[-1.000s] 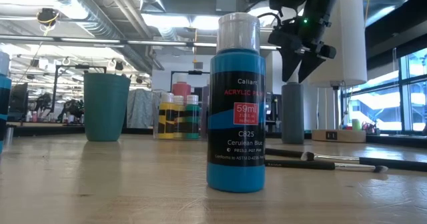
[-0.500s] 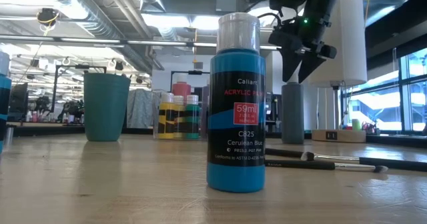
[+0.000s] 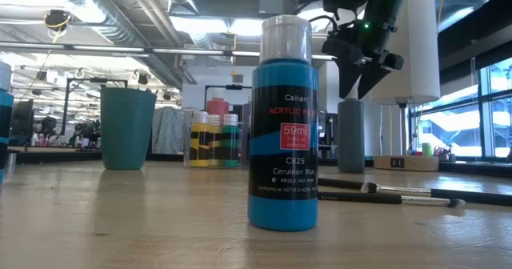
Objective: Pick & Place Paint Supplies
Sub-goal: Put the gray paint bottle into the transparent bin
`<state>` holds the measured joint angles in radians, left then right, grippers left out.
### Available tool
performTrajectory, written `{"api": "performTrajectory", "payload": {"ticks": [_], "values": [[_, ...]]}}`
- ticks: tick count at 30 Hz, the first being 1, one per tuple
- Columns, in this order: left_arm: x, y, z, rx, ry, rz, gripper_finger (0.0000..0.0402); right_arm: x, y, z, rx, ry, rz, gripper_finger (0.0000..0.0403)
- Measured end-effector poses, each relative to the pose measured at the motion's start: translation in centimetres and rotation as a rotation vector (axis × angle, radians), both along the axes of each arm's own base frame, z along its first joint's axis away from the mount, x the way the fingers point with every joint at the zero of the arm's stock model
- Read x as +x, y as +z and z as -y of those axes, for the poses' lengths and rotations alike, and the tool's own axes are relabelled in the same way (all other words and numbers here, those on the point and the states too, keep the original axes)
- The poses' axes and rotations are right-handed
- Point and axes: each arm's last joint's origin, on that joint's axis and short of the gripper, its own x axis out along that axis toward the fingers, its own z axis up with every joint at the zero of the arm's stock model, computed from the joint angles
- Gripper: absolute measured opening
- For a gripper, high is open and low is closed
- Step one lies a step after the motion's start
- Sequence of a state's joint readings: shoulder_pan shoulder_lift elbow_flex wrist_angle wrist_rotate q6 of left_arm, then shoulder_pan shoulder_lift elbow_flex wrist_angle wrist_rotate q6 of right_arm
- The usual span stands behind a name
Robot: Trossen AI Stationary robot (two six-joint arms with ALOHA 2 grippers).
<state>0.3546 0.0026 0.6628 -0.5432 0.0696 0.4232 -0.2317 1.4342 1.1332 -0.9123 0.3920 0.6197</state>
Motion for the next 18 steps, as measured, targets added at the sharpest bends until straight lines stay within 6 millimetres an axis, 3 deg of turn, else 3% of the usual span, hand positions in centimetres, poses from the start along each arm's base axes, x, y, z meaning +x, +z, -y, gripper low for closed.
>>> {"api": "performTrajectory", "payload": {"ticks": [9,18], "values": [[0.0,0.0,0.0,-0.016,-0.002,0.004,0.0308,0.0,-0.01,-0.02,0.011,-0.014,0.01,0.0202],[0.0,0.0,0.0,-0.016,-0.002,0.005,0.0308,0.27,-0.4,0.08,0.022,-0.014,0.0,0.0197]]}}
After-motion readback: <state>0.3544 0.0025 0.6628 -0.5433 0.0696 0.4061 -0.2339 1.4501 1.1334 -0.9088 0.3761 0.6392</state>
